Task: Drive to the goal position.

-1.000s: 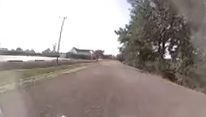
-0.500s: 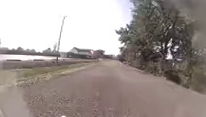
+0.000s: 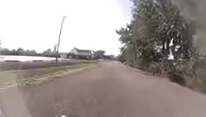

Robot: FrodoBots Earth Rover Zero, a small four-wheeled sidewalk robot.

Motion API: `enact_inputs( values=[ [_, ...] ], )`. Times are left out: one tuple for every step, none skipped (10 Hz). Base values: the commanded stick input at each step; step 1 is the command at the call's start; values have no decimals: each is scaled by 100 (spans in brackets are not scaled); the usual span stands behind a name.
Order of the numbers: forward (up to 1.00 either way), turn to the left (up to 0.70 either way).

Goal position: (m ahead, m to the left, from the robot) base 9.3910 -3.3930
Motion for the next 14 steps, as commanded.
enact_inputs(
  values=[
    [70, 0],
    [70, 0],
    [70, 0],
    [70, 0],
    [70, 0],
    [70, 0],
    [70, 0],
    [70, 0],
    [70, 0],
    [70, 0],
    [70, 0],
    [70, 0],
    [70, 0],
    [70, 0]
  ],
)
